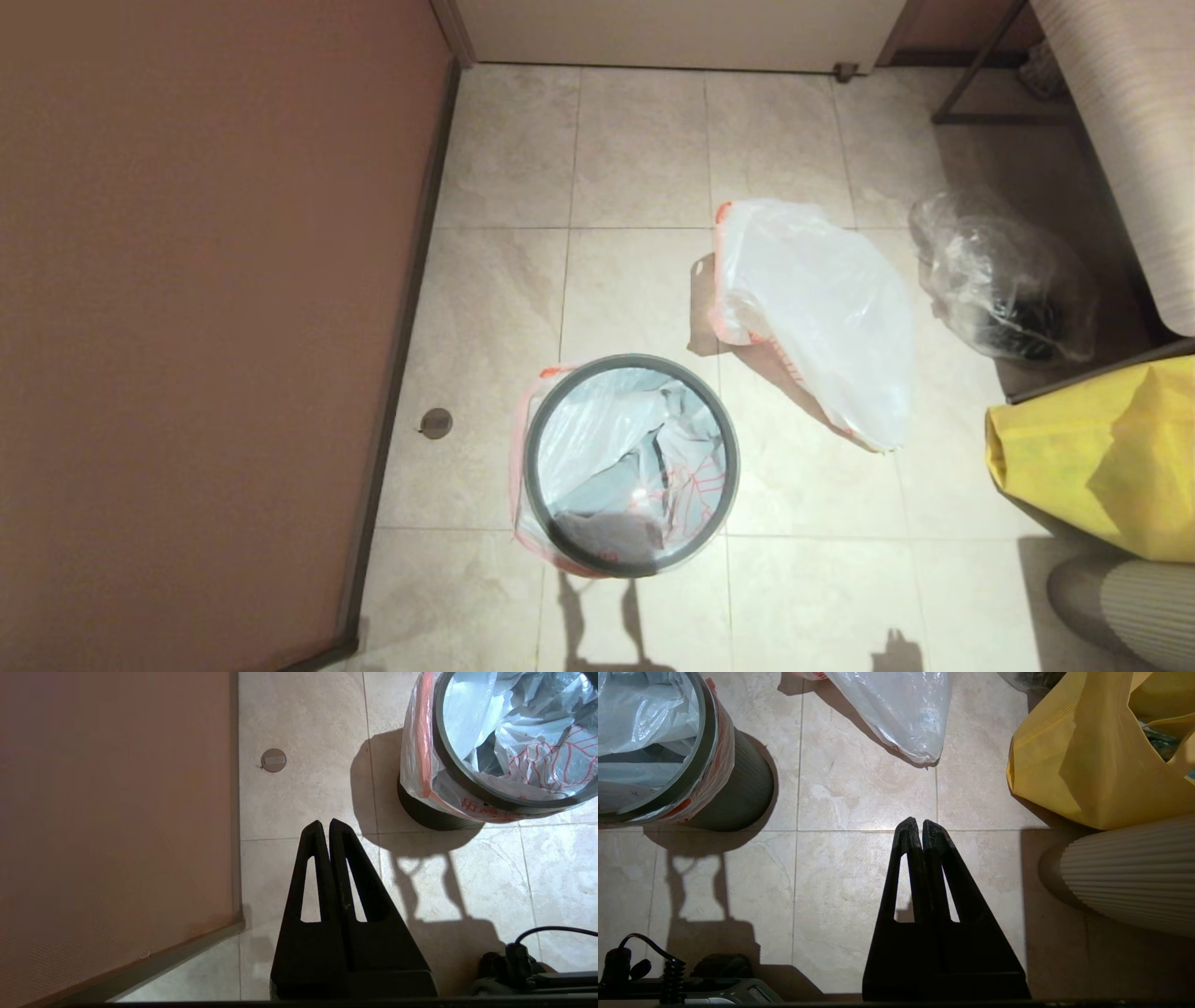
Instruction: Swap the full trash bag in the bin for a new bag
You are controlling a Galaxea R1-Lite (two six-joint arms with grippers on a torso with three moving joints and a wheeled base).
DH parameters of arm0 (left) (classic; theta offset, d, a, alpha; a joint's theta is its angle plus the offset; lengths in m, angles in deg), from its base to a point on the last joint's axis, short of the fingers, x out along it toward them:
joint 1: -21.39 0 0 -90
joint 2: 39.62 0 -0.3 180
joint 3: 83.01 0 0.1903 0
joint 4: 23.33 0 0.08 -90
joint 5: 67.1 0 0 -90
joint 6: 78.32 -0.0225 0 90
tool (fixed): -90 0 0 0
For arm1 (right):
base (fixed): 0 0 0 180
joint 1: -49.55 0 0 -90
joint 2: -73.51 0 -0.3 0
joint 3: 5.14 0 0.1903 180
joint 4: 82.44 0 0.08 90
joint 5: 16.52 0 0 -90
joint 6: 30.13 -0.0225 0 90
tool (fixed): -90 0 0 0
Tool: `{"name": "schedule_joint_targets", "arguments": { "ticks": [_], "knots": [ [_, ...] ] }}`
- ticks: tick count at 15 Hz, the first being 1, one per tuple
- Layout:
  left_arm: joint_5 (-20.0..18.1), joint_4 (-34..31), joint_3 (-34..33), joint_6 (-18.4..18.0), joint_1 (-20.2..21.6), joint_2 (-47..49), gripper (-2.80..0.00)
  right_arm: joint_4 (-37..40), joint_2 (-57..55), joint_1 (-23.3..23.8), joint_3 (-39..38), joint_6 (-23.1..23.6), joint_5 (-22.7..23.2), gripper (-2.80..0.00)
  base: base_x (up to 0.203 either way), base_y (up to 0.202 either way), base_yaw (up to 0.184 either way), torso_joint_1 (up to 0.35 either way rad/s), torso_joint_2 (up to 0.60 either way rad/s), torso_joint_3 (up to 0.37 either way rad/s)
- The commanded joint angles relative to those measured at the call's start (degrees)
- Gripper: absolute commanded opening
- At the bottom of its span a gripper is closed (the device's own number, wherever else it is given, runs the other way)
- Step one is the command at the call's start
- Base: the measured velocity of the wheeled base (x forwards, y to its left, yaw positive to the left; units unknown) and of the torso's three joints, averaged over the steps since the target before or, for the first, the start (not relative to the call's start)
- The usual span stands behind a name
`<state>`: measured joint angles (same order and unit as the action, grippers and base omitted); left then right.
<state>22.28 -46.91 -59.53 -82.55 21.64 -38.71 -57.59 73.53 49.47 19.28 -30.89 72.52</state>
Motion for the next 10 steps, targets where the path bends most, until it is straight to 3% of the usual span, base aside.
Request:
{"name": "schedule_joint_targets", "arguments": {
  "ticks": [1, 3, 10],
  "knots": [
    [0.01, 0.00, -0.04, 1.02, 0.01, 3.83, -2.80, 0.01, -0.20, -0.01, 0.01, -0.02, 0.00, -2.80, 0.000, 0.000, 0.000, 0.000, 0.00, 0.000],
    [0.43, 0.22, -0.02, 5.54, -0.07, 5.77, -2.80, 0.01, -0.20, -0.01, 0.01, -0.02, 0.00, -2.80, 0.000, 0.000, 0.000, 0.000, 0.00, 0.000],
    [1.05, 0.57, -0.11, 5.72, -0.07, -0.91, -2.80, -0.08, -0.20, -0.01, 0.01, -0.02, 0.00, -2.80, 0.000, 0.000, 0.000, 0.000, 0.00, 0.000]
  ]
}}
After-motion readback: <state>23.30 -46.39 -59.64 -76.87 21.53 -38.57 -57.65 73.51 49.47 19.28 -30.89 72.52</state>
